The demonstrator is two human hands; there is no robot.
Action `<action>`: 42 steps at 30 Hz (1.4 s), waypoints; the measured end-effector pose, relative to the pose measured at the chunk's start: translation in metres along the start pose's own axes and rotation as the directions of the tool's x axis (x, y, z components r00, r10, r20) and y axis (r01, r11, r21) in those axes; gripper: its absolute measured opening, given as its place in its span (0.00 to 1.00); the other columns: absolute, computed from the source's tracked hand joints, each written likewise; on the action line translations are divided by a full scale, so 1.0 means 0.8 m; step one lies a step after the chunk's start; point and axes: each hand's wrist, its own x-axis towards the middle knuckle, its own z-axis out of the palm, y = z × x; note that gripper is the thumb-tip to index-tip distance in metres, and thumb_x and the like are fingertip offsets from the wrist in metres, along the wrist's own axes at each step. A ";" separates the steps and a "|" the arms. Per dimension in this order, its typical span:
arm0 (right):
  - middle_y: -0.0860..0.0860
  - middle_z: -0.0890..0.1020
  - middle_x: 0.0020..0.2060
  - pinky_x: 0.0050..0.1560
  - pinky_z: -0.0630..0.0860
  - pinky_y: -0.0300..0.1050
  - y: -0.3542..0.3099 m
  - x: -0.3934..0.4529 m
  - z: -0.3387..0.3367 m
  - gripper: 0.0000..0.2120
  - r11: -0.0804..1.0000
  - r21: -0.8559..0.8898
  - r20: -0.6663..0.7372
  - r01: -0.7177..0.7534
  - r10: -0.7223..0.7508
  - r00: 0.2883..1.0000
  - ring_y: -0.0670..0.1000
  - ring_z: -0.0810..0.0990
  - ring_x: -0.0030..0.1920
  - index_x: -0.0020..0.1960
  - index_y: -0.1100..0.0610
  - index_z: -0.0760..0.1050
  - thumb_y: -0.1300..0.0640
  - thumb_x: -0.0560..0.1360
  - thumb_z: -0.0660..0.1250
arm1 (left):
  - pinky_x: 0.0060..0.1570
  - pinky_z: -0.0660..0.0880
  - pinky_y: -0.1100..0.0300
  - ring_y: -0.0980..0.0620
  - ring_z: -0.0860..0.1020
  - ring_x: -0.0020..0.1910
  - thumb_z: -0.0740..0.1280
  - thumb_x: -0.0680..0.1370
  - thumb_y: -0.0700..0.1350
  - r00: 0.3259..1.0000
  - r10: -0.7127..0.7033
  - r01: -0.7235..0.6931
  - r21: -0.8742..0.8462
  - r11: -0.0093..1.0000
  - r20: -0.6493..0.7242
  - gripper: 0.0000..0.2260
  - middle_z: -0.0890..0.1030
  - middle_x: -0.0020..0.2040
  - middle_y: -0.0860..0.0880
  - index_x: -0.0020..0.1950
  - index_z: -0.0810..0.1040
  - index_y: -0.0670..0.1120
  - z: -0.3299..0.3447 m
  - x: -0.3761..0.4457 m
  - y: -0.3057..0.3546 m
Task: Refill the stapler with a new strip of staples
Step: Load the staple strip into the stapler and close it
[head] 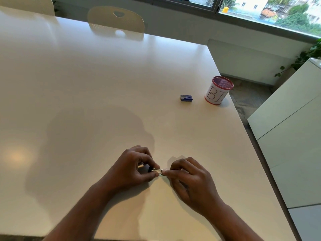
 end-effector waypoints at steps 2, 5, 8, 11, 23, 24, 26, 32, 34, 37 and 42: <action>0.43 0.81 0.50 0.41 0.77 0.44 0.000 0.001 -0.002 0.08 1.000 0.018 0.010 -0.017 0.016 1.000 0.46 0.78 0.50 0.59 0.45 0.85 0.52 0.82 0.70 | 0.41 0.78 0.55 0.55 0.80 0.45 0.80 0.70 0.52 1.000 0.001 -0.001 0.001 1.000 0.004 0.07 0.81 0.41 0.60 0.46 0.88 0.55 0.000 -0.001 0.000; 0.42 0.81 0.52 0.45 0.78 0.44 0.003 -0.001 -0.007 0.09 0.998 0.047 0.036 -0.042 0.040 0.999 0.45 0.79 0.52 0.61 0.45 0.84 0.53 0.82 0.71 | 0.43 0.78 0.57 0.55 0.80 0.47 0.80 0.70 0.52 1.000 0.003 -0.003 0.002 1.000 0.012 0.07 0.81 0.43 0.61 0.47 0.88 0.55 -0.001 -0.001 0.002; 0.39 0.81 0.56 0.51 0.80 0.47 0.010 -0.011 -0.017 0.16 0.994 0.050 0.027 -0.102 0.101 0.995 0.45 0.80 0.57 0.67 0.44 0.79 0.51 0.80 0.72 | 0.46 0.76 0.60 0.55 0.80 0.48 0.81 0.69 0.50 1.000 0.001 -0.001 -0.005 1.000 0.025 0.09 0.82 0.44 0.60 0.48 0.87 0.56 -0.003 -0.002 0.002; 0.36 0.80 0.58 0.55 0.79 0.51 0.019 -0.028 -0.030 0.18 0.977 0.051 -0.043 -0.208 0.210 0.977 0.44 0.80 0.59 0.66 0.43 0.79 0.48 0.77 0.74 | 0.46 0.74 0.64 0.54 0.80 0.48 0.81 0.68 0.49 1.000 -0.009 0.009 -0.011 1.000 0.028 0.10 0.82 0.45 0.59 0.48 0.87 0.55 -0.003 -0.003 0.004; 0.43 0.80 0.58 0.60 0.77 0.43 0.032 -0.047 -0.062 0.13 0.899 0.171 0.029 -0.404 0.405 0.914 0.45 0.80 0.61 0.55 0.52 0.85 0.56 0.70 0.77 | 0.47 0.71 0.69 0.56 0.78 0.49 0.81 0.69 0.49 0.997 -0.048 0.046 0.036 0.998 0.067 0.12 0.78 0.47 0.59 0.51 0.88 0.55 -0.009 -0.001 0.007; 0.44 0.81 0.57 0.59 0.77 0.44 0.032 -0.046 -0.062 0.11 0.898 0.177 0.023 -0.403 0.405 0.914 0.45 0.81 0.60 0.53 0.52 0.85 0.57 0.71 0.77 | 0.46 0.71 0.68 0.56 0.79 0.49 0.81 0.68 0.48 0.997 -0.053 0.052 0.026 0.998 0.062 0.10 0.78 0.47 0.59 0.49 0.88 0.54 -0.009 -0.002 0.008; 0.43 0.81 0.55 0.58 0.78 0.46 0.031 -0.043 -0.060 0.09 0.903 0.181 0.017 -0.389 0.393 0.919 0.46 0.81 0.58 0.51 0.52 0.84 0.58 0.71 0.77 | 0.45 0.72 0.65 0.55 0.79 0.48 0.80 0.68 0.47 0.997 -0.069 0.068 0.013 0.998 0.039 0.08 0.78 0.46 0.58 0.46 0.88 0.54 -0.007 -0.003 0.010; 0.44 0.84 0.51 0.51 0.83 0.57 0.029 -0.042 -0.058 0.12 0.830 0.369 0.015 -0.418 0.444 0.896 0.53 0.84 0.53 0.52 0.53 0.82 0.62 0.72 0.80 | 0.44 0.73 0.66 0.53 0.79 0.47 0.79 0.69 0.46 0.998 -0.070 0.070 -0.005 0.998 -0.001 0.07 0.80 0.46 0.58 0.45 0.86 0.54 -0.003 -0.003 0.015; 0.45 0.85 0.49 0.50 0.83 0.55 0.027 -0.041 -0.059 0.10 0.800 0.441 -0.008 -0.406 0.456 0.890 0.52 0.85 0.51 0.51 0.54 0.83 0.56 0.72 0.80 | 0.44 0.73 0.65 0.53 0.80 0.47 0.79 0.70 0.47 0.998 -0.064 0.064 -0.007 0.998 0.006 0.07 0.82 0.45 0.58 0.46 0.85 0.55 -0.003 -0.003 0.015; 0.45 0.86 0.48 0.51 0.84 0.51 0.018 -0.033 -0.055 0.14 0.758 0.537 -0.050 -0.370 0.466 0.883 0.52 0.86 0.50 0.51 0.52 0.84 0.47 0.71 0.80 | 0.42 0.74 0.65 0.53 0.81 0.45 0.78 0.70 0.50 0.994 -0.112 0.111 -0.011 0.994 -0.012 0.08 0.83 0.42 0.58 0.48 0.85 0.58 -0.001 -0.005 0.014; 0.47 0.85 0.50 0.54 0.81 0.48 0.003 -0.010 -0.025 0.10 0.733 0.622 -0.024 -0.276 0.370 0.929 0.53 0.85 0.53 0.51 0.51 0.88 0.56 0.70 0.81 | 0.37 0.72 0.68 0.53 0.81 0.42 0.79 0.69 0.50 0.989 -0.144 0.144 -0.002 0.990 -0.034 0.09 0.83 0.42 0.57 0.47 0.86 0.61 0.003 -0.009 0.016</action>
